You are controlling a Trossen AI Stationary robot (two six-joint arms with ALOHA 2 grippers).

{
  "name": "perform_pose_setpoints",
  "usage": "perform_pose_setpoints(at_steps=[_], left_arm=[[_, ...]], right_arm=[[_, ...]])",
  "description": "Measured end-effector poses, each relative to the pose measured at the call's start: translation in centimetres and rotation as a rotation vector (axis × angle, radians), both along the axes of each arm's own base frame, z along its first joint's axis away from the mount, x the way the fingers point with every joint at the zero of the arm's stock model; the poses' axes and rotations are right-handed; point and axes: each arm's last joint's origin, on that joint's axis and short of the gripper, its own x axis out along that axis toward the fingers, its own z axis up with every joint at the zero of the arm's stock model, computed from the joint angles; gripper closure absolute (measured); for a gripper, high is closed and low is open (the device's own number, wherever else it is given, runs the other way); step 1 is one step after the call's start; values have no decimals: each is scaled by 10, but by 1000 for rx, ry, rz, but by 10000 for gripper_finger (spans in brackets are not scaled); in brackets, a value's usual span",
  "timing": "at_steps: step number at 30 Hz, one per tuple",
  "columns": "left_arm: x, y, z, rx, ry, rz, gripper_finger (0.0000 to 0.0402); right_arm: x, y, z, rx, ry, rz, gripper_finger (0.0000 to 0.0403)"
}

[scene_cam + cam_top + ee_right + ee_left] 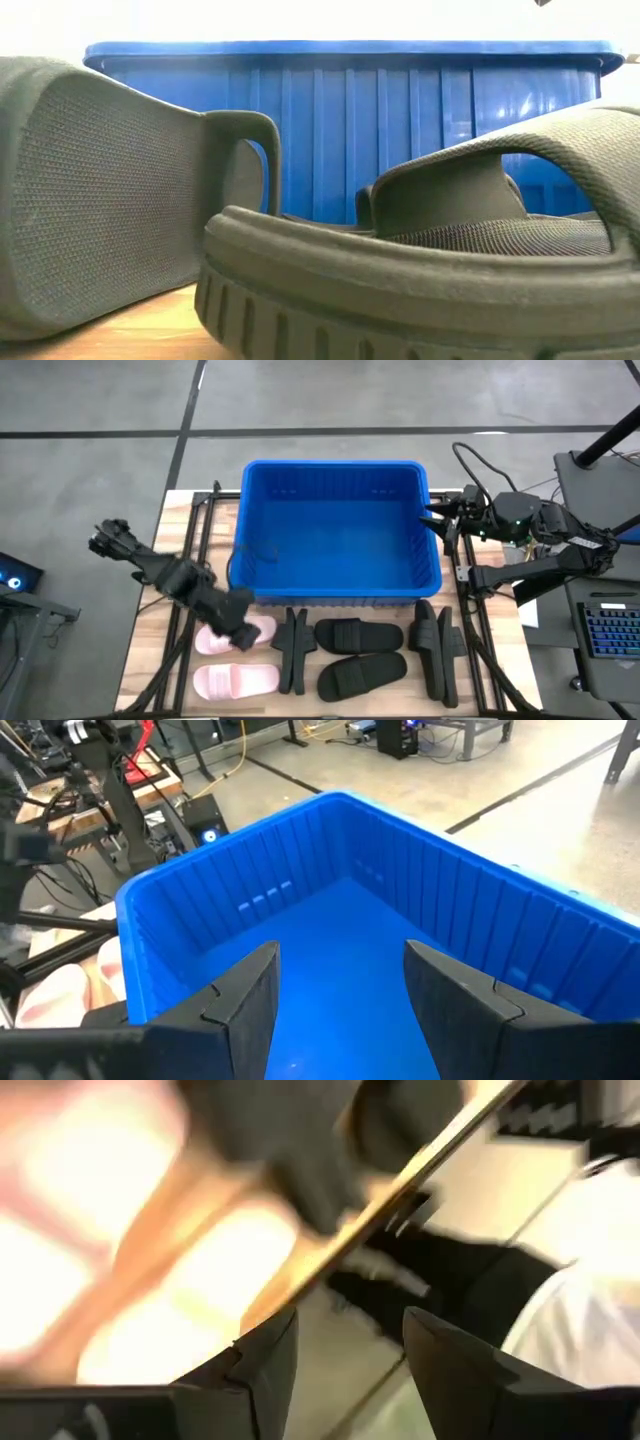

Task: Pick and place slides into bin
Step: Put the top pink slide into the bin

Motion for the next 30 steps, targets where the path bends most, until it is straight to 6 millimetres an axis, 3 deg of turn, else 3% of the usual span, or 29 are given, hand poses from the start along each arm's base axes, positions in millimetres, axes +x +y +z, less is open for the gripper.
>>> perform_pose_setpoints(at_steps=[6, 12, 17, 22, 30], left_arm=[[8, -30, -40, 109, 337, 146, 233], [29, -53, -84, 283, 458, 286, 233], [38, -60, -115, 420, 631, 389, 233], [37, -61, -131, 543, 790, 411, 233], [41, -64, -166, 646, 880, 443, 233]], right_arm=[[0, 0, 0, -32, 17, 13, 199], [0, 0, -1, -58, 29, 23, 199], [0, 0, -1, -60, 30, 24, 199], [0, 0, -1, -58, 30, 30, 199], [0, 0, -1, -56, 29, 34, 199]])
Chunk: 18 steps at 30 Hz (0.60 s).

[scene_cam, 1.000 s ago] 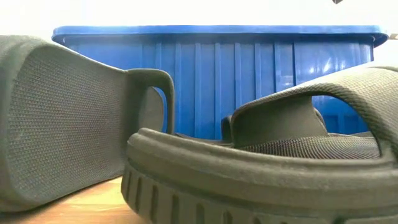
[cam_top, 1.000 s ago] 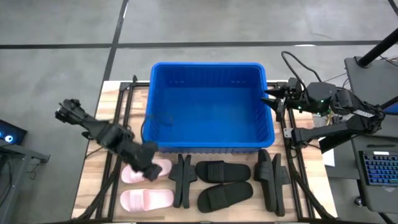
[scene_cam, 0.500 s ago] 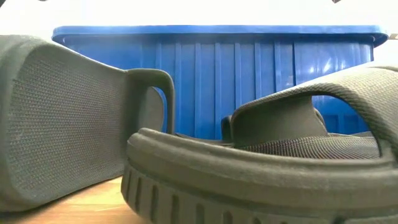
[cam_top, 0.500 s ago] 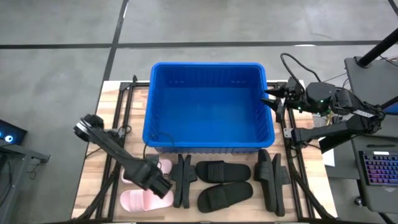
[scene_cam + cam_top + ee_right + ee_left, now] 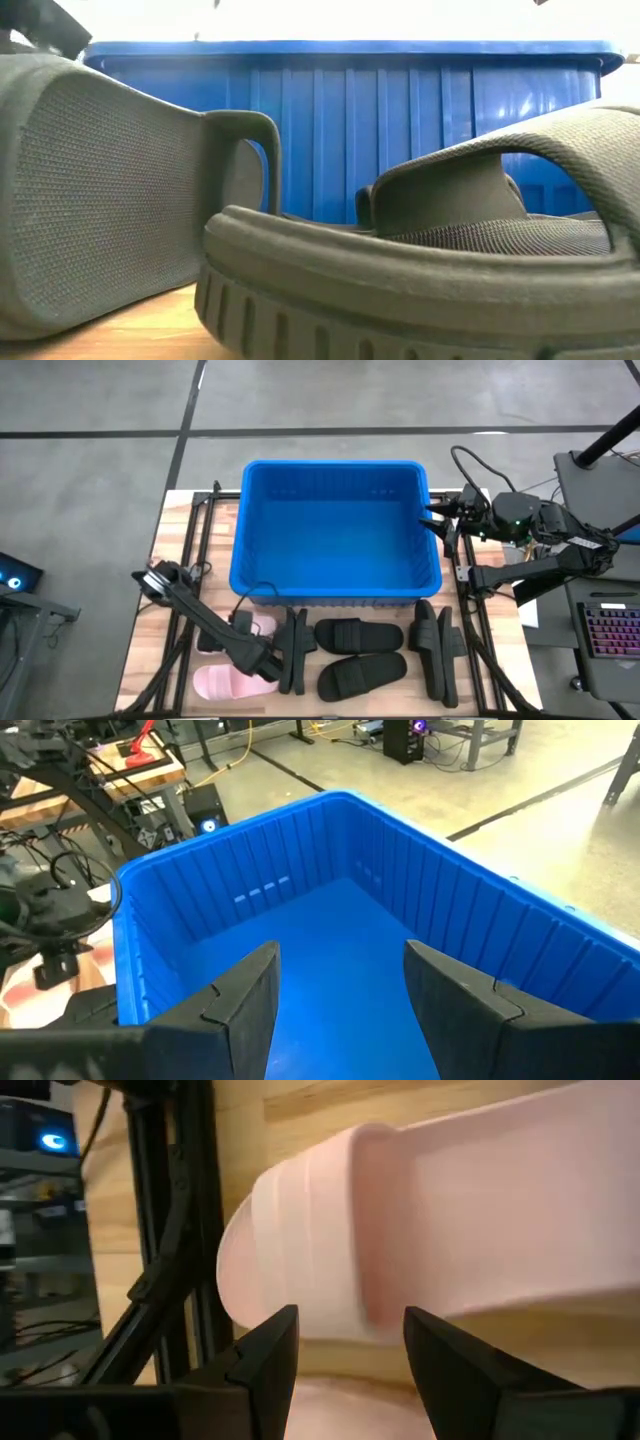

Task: Pick and place slides into bin
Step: Put the top pink slide into the bin

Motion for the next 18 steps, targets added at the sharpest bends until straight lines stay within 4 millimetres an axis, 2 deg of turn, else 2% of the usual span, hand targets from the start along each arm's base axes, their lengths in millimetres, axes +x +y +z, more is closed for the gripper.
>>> perform_pose_setpoints(at_steps=[10, 13, 18], left_arm=[[-2, -1, -42, 69, 159, 23, 243], [-6, 0, -48, 80, 175, 20, 281], [-12, 0, -48, 74, 166, 8, 384]], right_arm=[[0, 0, 0, -1, 0, 5, 199], [0, 1, 0, 6, 0, 23, 199], [0, 1, 0, 12, -2, 24, 199]])
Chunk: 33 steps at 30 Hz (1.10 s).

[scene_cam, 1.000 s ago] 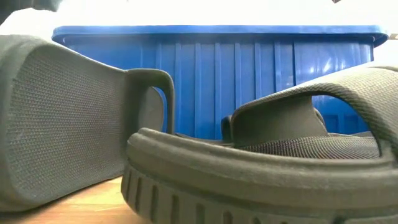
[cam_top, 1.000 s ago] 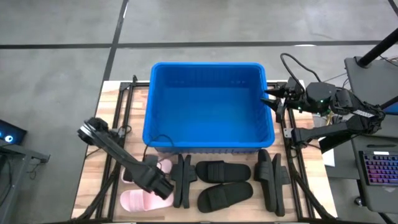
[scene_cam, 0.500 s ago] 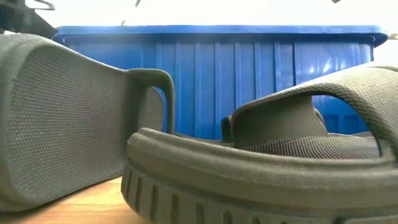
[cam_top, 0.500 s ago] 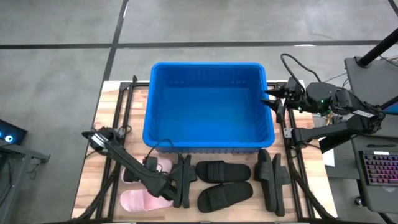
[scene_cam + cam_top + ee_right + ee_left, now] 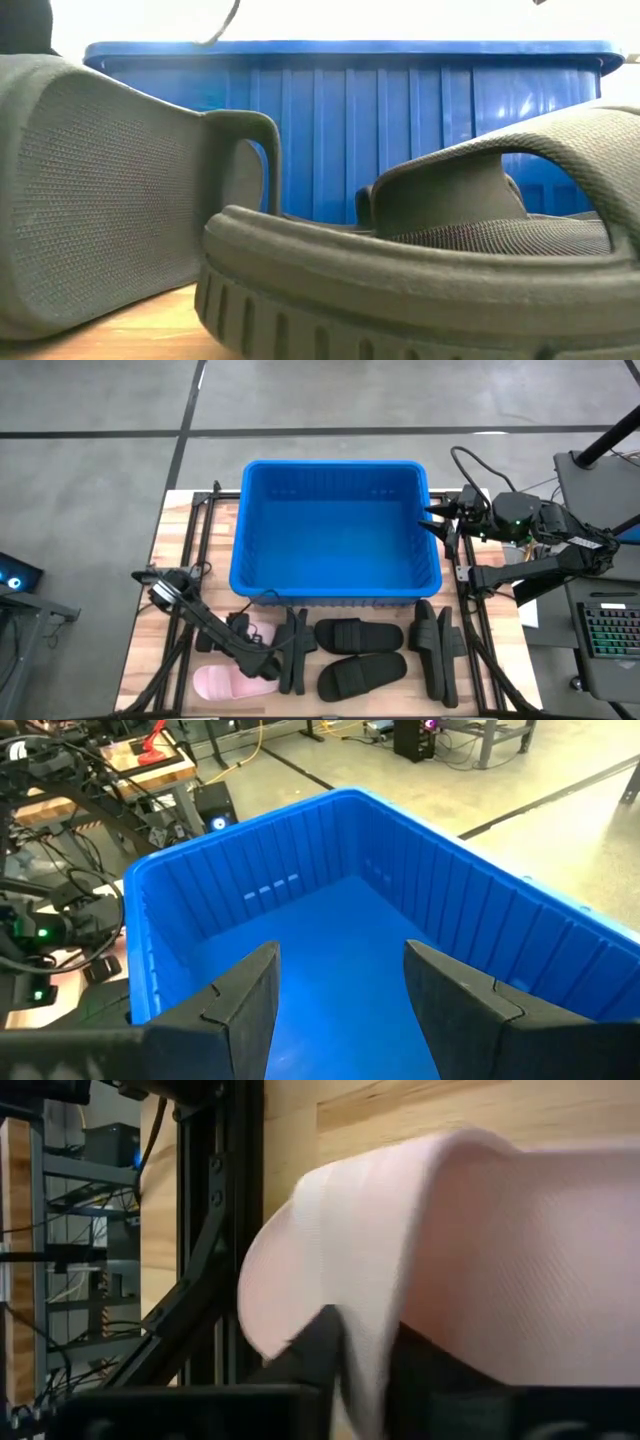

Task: Pick and place slides into bin
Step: Put the top pink slide into the bin

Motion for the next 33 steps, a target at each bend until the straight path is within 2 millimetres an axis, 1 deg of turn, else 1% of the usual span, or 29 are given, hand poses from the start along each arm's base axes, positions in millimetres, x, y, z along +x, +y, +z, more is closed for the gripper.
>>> perform_pose_setpoints(at_steps=[2, 5, 10, 15, 17, 20, 25, 27, 28, 29, 31, 33], left_arm=[[-2, 0, 6, -10, -15, -8, 391], [-8, 0, 22, -45, -64, -36, 397], [-23, 5, 65, -153, -192, -129, 400], [-44, 21, 110, -261, -338, -211, 401], [-49, 27, 127, -303, -455, -299, 401], [-51, 37, 153, -341, -682, -463, 401], [-40, 50, 204, -345, -1216, -751, 401], [-33, 56, 226, -304, -1406, -870, 401], [-29, 60, 237, -247, -1487, -930, 401], [-26, 66, 248, -148, -1548, -998, 401], [-20, 78, 267, 119, -1571, -1161, 401], [-13, 93, 283, 412, -1493, -1307, 401]], right_arm=[[0, 0, 0, 0, -1, 0, 199], [0, 0, 0, 1, -1, 0, 199], [0, 0, 0, 1, -1, -1, 199], [0, 0, 0, 0, -1, -2, 199], [0, 0, 0, 0, -2, -3, 199], [0, 0, 0, 0, -3, -4, 199], [0, 0, 1, 7, -13, -7, 199], [0, 0, 1, 31, -24, -16, 199], [0, 0, 1, 46, -30, -22, 199], [0, 0, 1, 57, -34, -26, 199], [0, 0, 1, 74, -42, -33, 199], [0, 0, 1, 97, -53, -42, 199]])
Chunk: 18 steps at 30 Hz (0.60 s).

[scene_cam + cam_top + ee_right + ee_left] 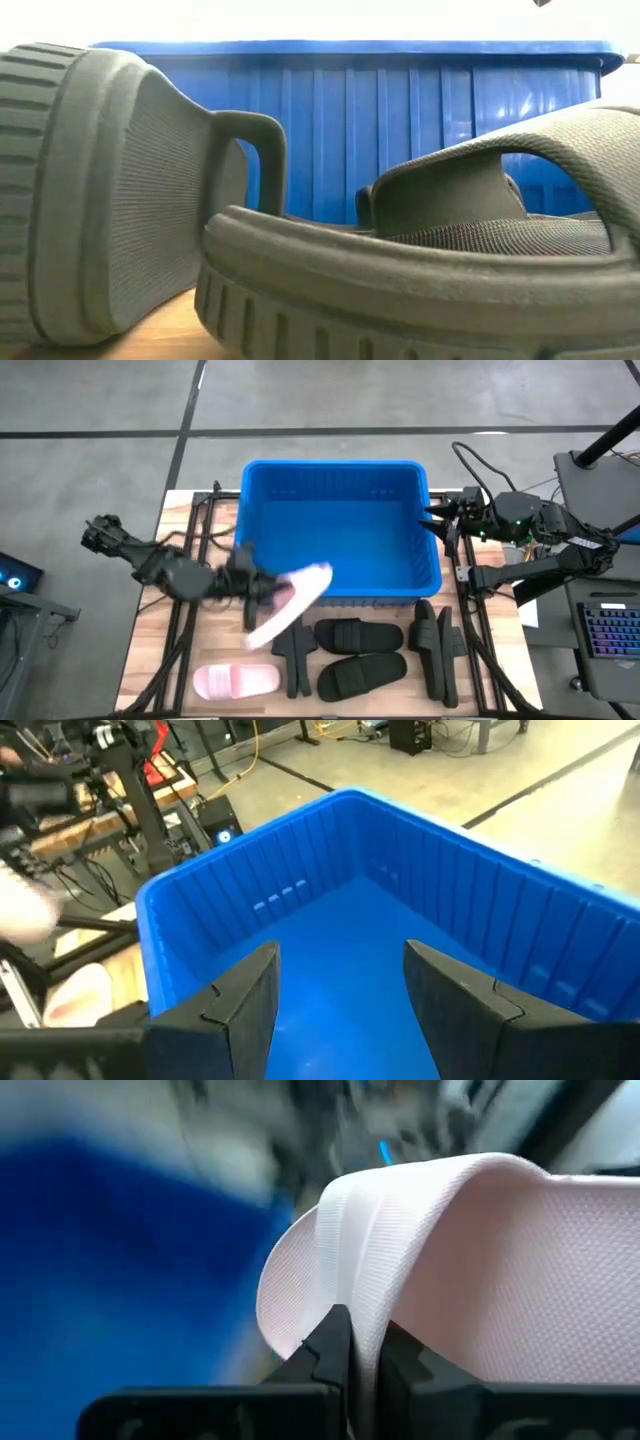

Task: Pick and place slides into bin
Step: Put the top pink slide into the bin

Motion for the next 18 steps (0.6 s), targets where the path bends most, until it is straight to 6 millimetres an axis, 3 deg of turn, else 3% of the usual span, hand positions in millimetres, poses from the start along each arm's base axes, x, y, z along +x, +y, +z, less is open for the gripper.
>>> perform_pose_setpoints(at_steps=[2, 5, 12, 18], left_arm=[[7, 17, 9, 230, -20, 58, 401], [22, 48, 9, 414, 34, 107, 401], [33, 138, -25, 546, 412, 206, 402], [43, 201, -54, 650, 673, 313, 402]], right_arm=[[0, 0, 1, 6, -13, -2, 199], [1, 0, 4, 7, -43, -3, 199], [3, 0, 9, 6, -98, -3, 199], [3, 0, 10, 5, -113, -6, 199]])
